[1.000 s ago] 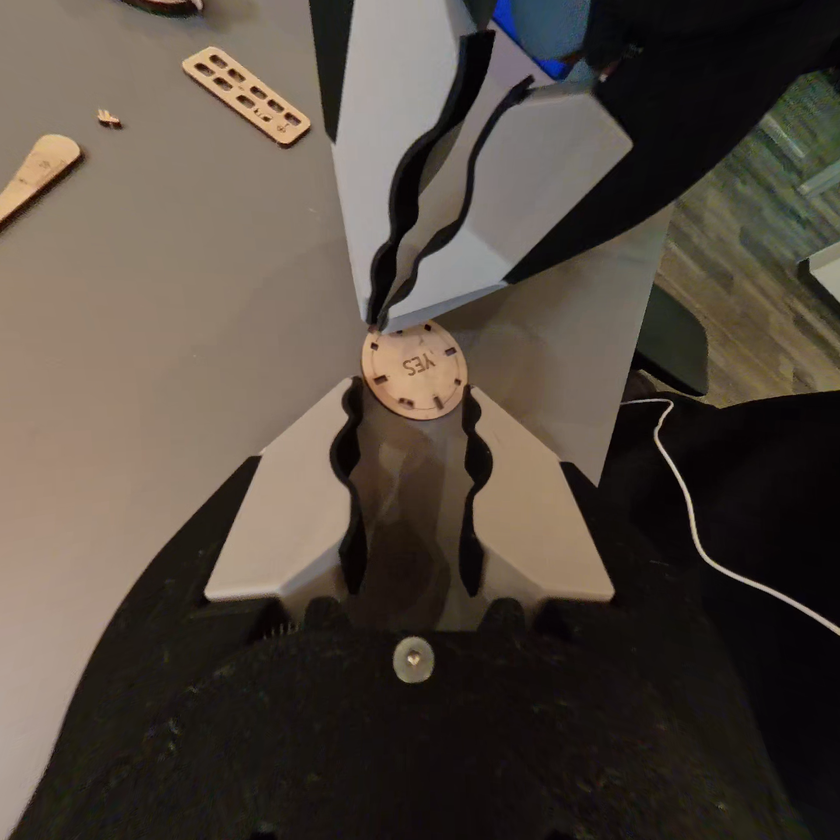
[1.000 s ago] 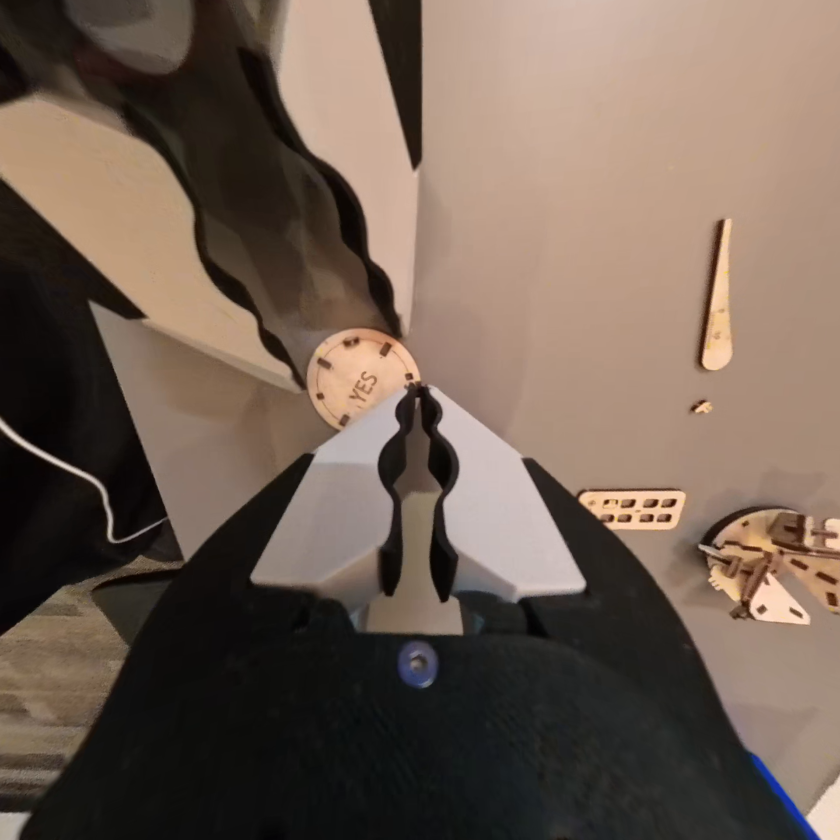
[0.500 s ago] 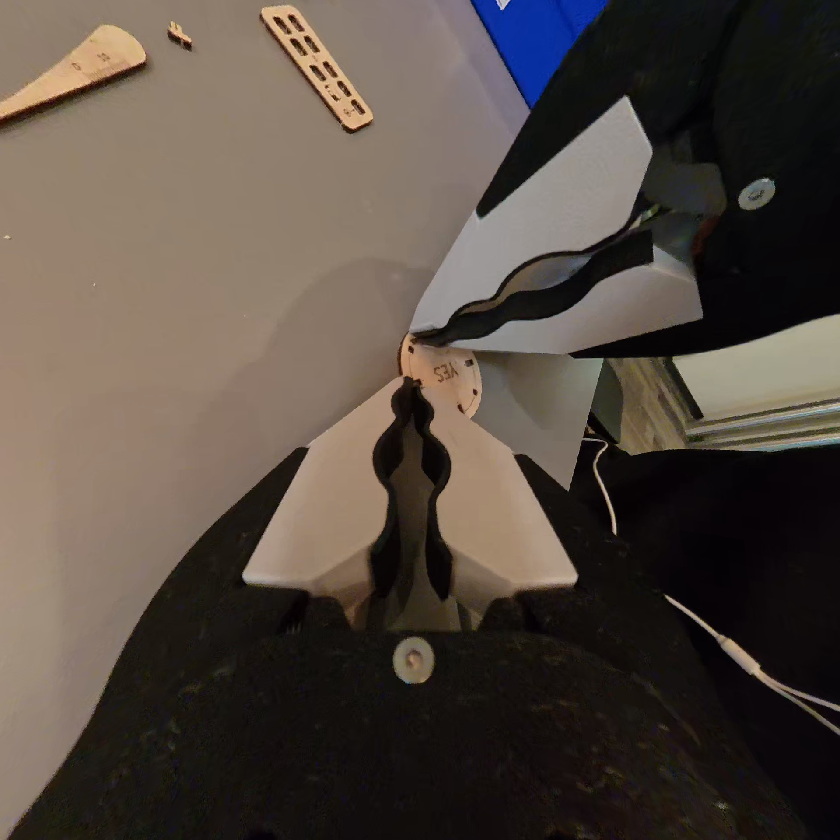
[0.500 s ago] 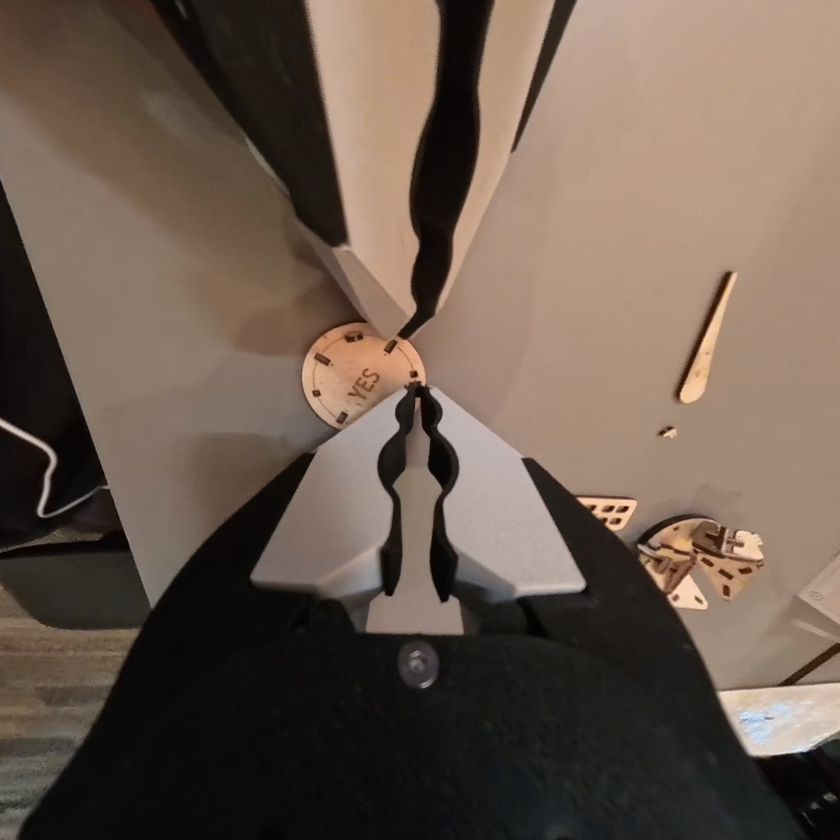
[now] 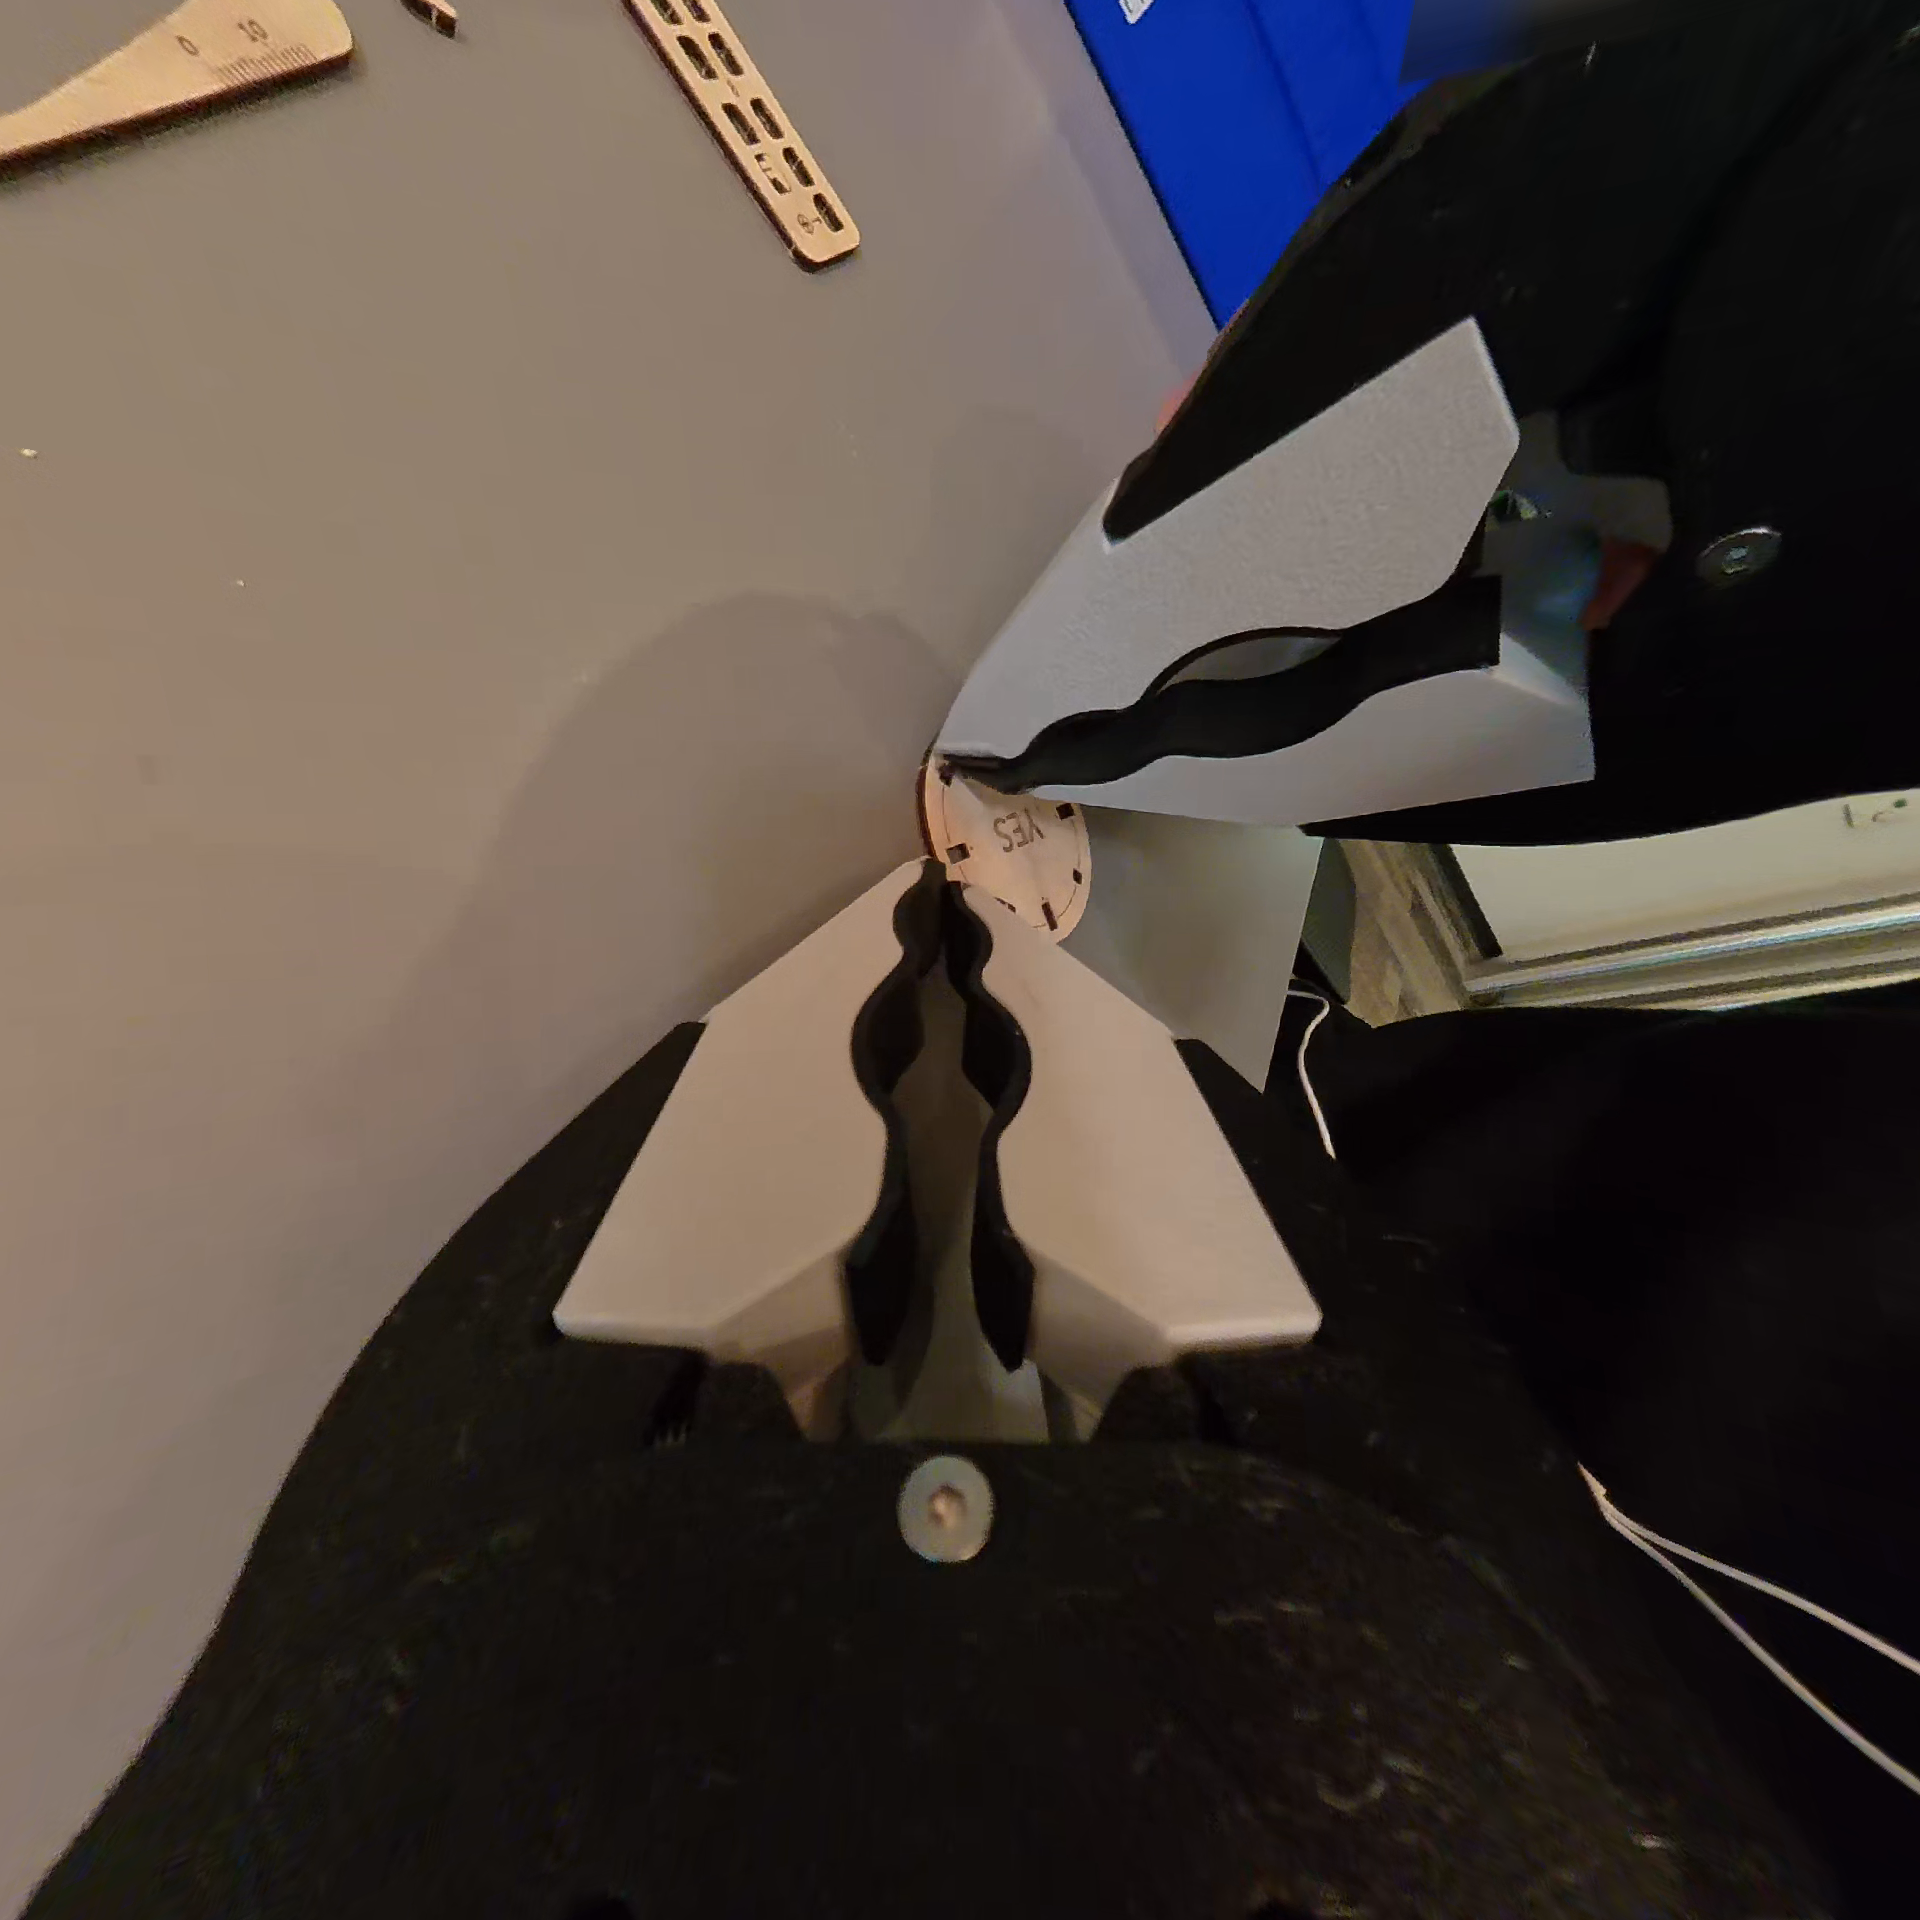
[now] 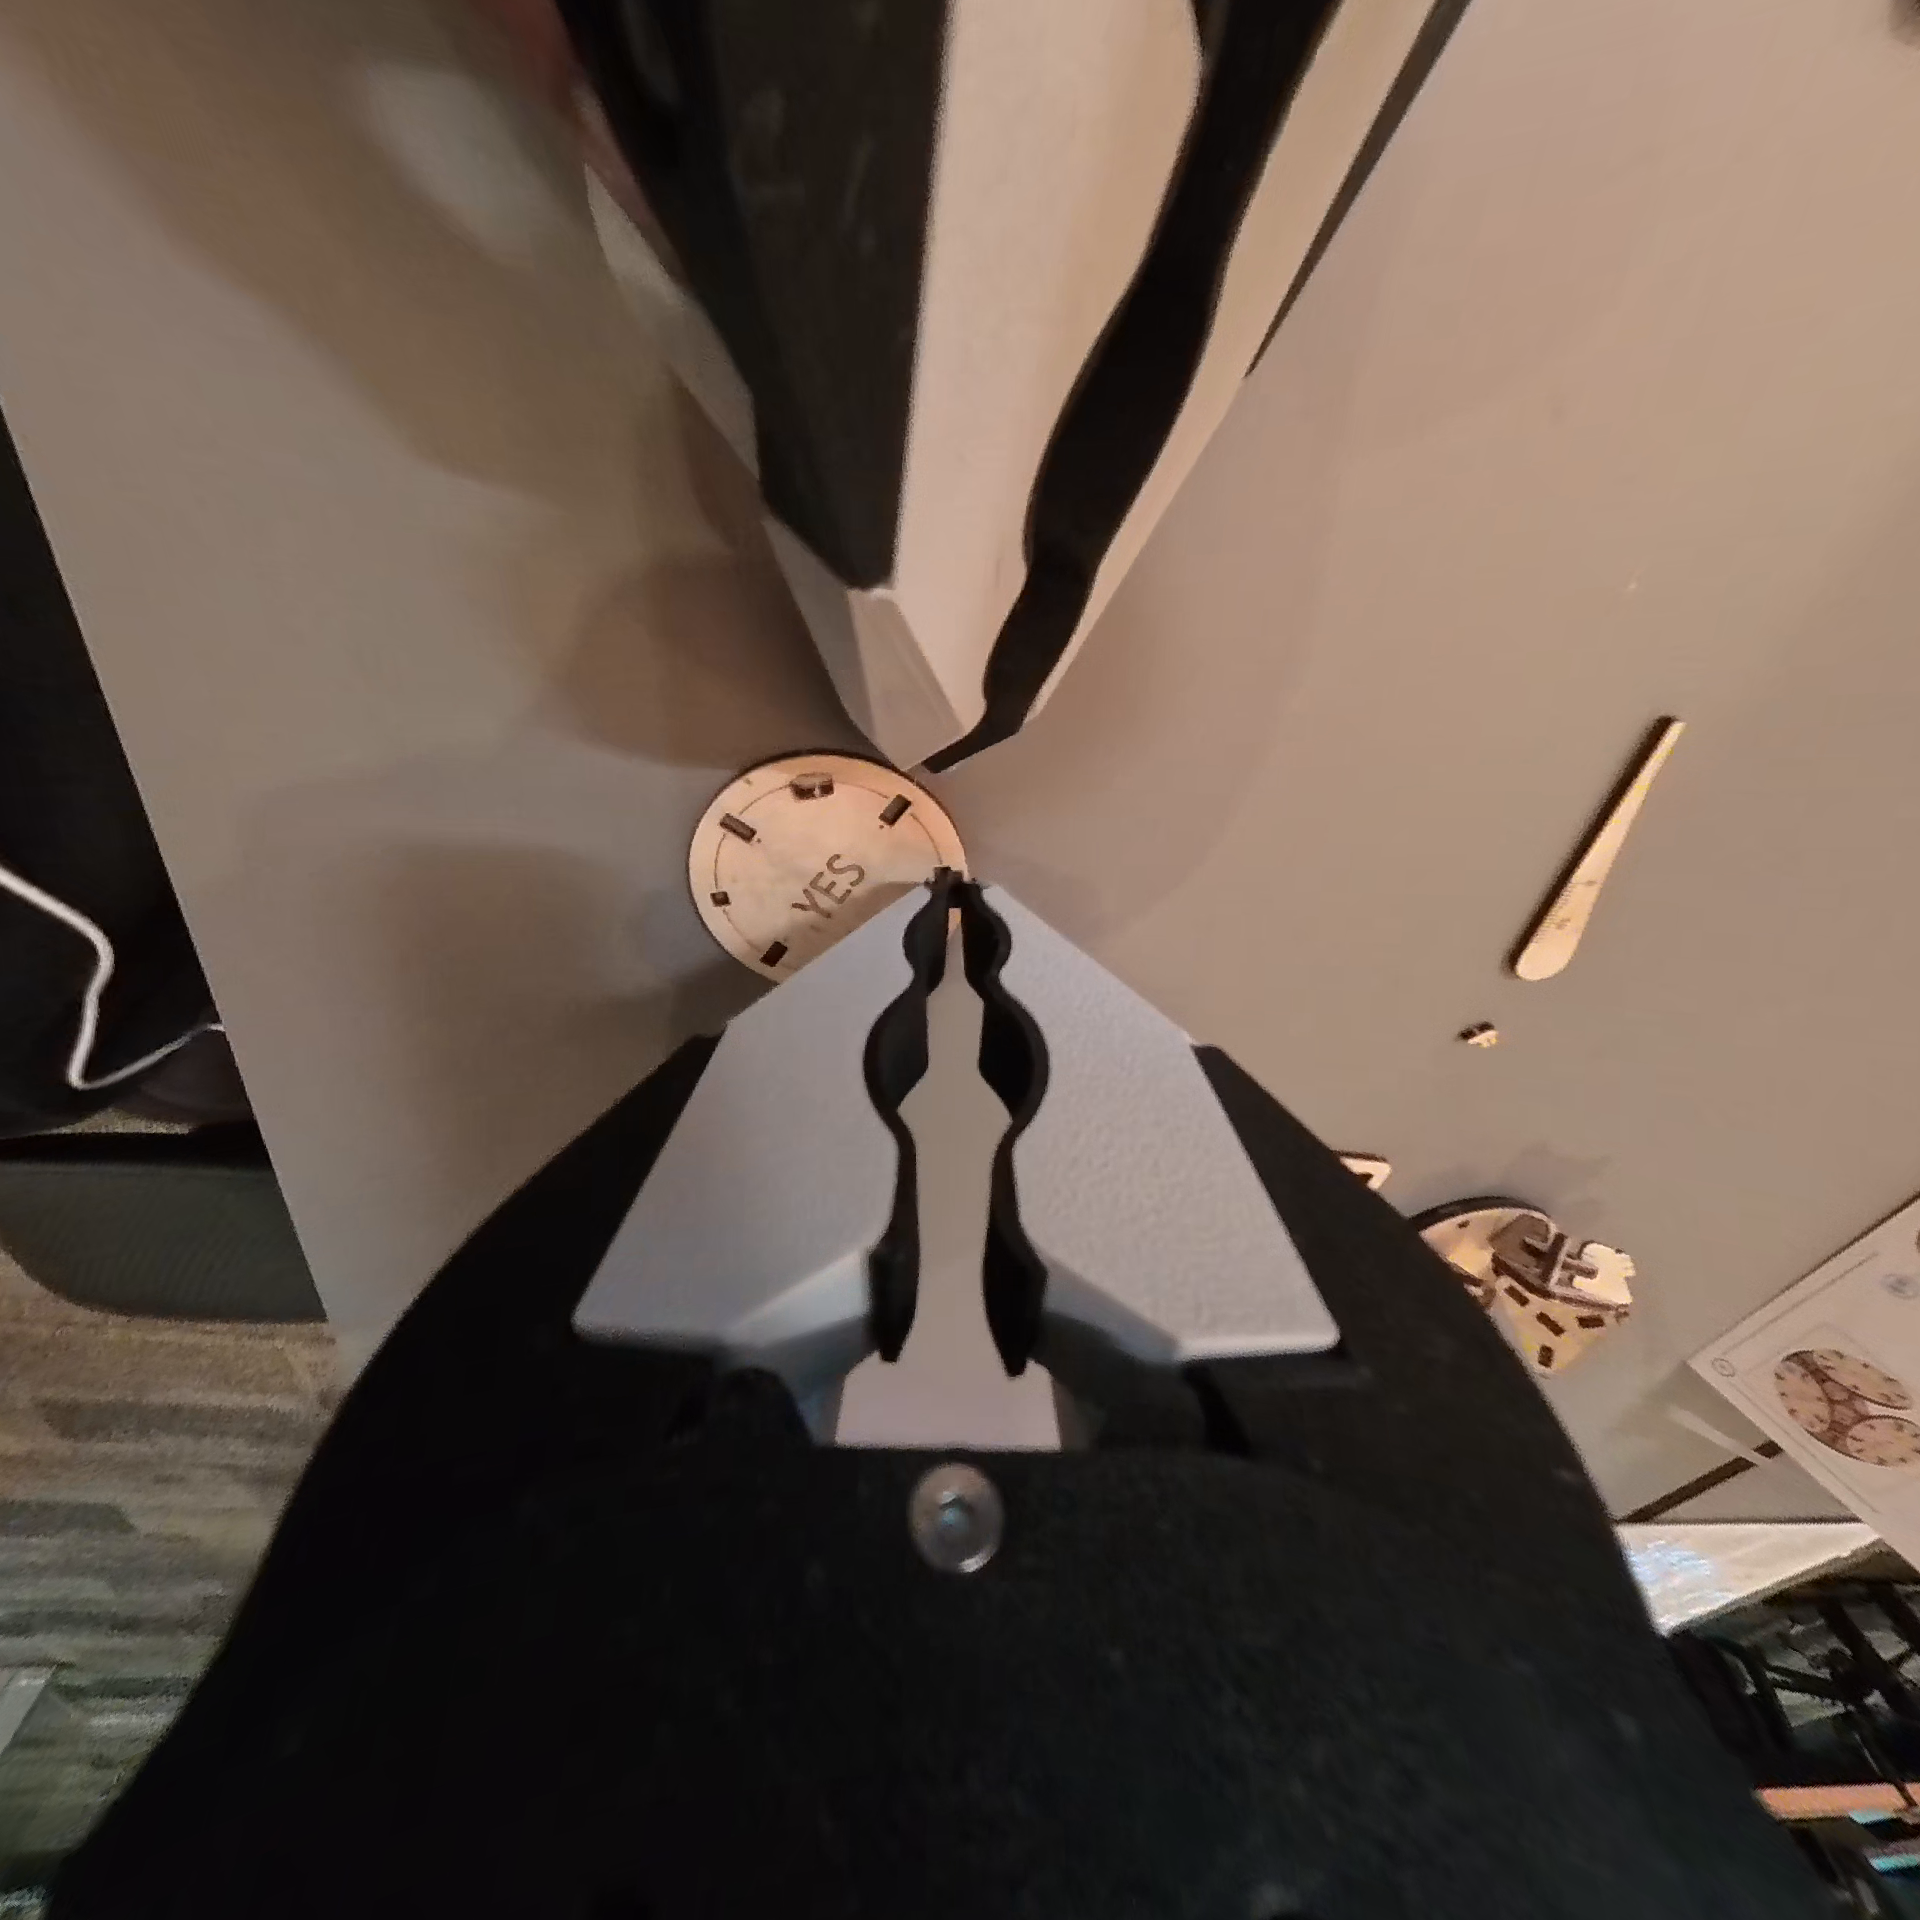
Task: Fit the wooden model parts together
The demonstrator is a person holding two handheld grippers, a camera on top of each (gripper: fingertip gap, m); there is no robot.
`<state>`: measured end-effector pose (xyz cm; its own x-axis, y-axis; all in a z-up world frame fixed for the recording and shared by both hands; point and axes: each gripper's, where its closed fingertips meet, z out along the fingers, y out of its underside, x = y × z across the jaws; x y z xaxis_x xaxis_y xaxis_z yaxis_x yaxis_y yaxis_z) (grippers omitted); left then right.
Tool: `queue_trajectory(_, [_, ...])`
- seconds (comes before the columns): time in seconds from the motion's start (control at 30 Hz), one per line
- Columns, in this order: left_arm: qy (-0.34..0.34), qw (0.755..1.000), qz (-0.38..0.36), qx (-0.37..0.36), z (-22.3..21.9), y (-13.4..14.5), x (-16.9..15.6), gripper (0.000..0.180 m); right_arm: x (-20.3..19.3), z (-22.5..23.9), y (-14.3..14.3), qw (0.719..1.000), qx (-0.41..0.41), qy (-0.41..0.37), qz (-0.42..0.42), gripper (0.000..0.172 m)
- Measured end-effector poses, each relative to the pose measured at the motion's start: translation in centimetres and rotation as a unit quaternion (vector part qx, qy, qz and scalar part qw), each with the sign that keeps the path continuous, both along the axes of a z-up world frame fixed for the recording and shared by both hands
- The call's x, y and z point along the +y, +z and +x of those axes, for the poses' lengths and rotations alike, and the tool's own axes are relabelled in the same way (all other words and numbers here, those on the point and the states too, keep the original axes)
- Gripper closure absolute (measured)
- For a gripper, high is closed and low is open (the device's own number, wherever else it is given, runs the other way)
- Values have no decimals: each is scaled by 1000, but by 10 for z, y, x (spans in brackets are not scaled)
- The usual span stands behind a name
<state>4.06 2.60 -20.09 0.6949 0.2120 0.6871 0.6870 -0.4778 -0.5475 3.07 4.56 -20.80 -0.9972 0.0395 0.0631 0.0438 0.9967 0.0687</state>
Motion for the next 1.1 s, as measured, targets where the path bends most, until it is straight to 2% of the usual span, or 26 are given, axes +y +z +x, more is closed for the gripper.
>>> queue_trajectory(1.1, [1,1000,10,-27,-1,1,0,180,1,4,-2,997,-20,25,67,171])
